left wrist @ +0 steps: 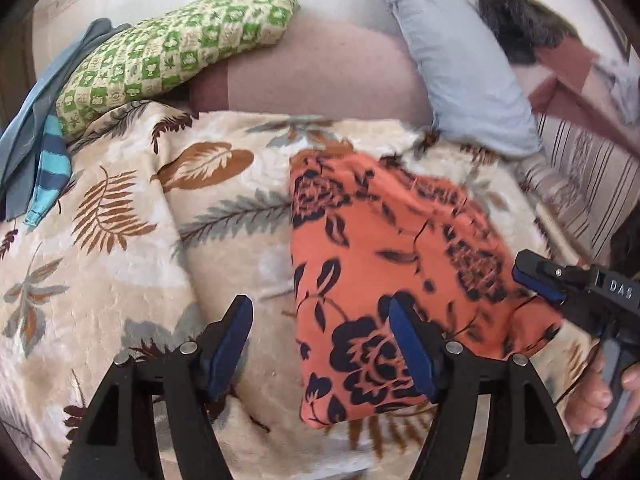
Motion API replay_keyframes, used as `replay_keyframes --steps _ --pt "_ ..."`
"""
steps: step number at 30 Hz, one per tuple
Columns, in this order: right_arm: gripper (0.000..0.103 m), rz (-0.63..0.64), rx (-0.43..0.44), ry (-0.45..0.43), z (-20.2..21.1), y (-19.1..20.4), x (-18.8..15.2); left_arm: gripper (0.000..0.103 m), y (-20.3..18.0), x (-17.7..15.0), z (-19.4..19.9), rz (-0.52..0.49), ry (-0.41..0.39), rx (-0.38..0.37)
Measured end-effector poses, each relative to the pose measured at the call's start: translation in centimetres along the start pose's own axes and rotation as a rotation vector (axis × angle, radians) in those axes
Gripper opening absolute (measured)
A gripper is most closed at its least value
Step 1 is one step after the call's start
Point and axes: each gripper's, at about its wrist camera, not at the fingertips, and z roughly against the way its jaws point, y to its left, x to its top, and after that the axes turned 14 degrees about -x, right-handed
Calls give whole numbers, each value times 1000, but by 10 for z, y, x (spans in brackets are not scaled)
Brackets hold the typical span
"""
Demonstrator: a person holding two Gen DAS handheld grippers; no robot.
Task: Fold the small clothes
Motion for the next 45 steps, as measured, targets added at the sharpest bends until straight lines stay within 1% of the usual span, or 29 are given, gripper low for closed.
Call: replay_keyframes --steps 2,3,4,5,6,8,10,12,13,14,16,18,19,20,21,22,24,25,26,28,30,32,33,35,39,41,43,44,45 --pt "24 0 -175 122 -29 -11 -13 73 -3 -19 -35 -55 134 41" --pt "24 -39 -188 170 -41 -23 -18 73 -1 -28 -44 -44 188 27" --pt "20 -96 -148 163 -39 -32 -18 73 1 -31 -43 -15 191 -7" --pt "20 -139 -107 164 -33 -38 -16 72 3 -30 -38 4 178 -22" --pt "22 -155 -77 153 -27 -40 -14 72 3 -23 -31 2 165 -29" --pt "23 -157 -88 87 -17 -42 -10 72 -1 -2 -12 -23 92 -33" --pt "23 -174 -74 42 -11 -43 -6 72 -9 26 6 -58 14 -44" --pt "24 -214 -47 13 -8 -47 -4 74 -19 56 6 -106 -25 -26" --pt "25 -231 -39 -1 -7 -47 0 77 -23 72 -3 -127 -21 -4" --pt "25 -245 -36 -15 -5 -48 4 77 -26 85 -16 -137 -6 14" --pt "24 -262 -36 -38 -1 -49 9 77 -25 106 -50 -119 36 35" --pt "24 -253 -57 -49 0 -46 11 77 -24 116 -91 -90 125 30" --pt "24 -240 -75 -47 0 -45 12 77 -22 118 -115 -83 178 42" --pt "24 -232 -84 -45 0 -45 12 77 -19 118 -135 -70 211 73" --pt "24 -229 -83 -42 -1 -46 11 77 -16 119 -151 -59 210 99" --pt "24 -228 -81 -39 -1 -46 11 79 -15 119 -161 -59 187 114" --pt "24 -222 -87 -44 1 -47 11 86 -12 121 -172 -44 143 132" --pt "24 -216 -91 -47 1 -47 11 89 -9 122 -173 -20 123 131" --pt "24 -209 -98 -49 2 -47 11 90 -8 120 -173 -10 112 129" --pt "24 -196 -118 -62 6 -48 10 90 -6 116 -168 -25 89 108" --pt "24 -203 -112 -81 12 -50 10 90 1 113 -158 -7 61 46" --pt "24 -223 -76 -83 15 -52 9 90 6 112 -142 32 17 -14" --pt "24 -225 -62 -81 16 -52 9 90 7 111 -134 44 3 -23" --pt "24 -211 -63 -82 19 -50 8 90 3 105 -116 44 3 -17" --pt "24 -160 -58 -92 29 -46 7 90 -16 84 -75 -25 -24 -30" --pt "24 -144 -49 -100 35 -46 6 90 -27 69 -60 -72 -19 -14" --pt "24 -133 -43 -107 41 -48 5 90 -34 49 -52 -100 7 8" --pt "24 -129 -42 -110 44 -49 5 90 -33 39 -54 -99 28 17" --pt "24 -126 -39 -115 48 -51 4 90 -31 28 -62 -92 76 29"
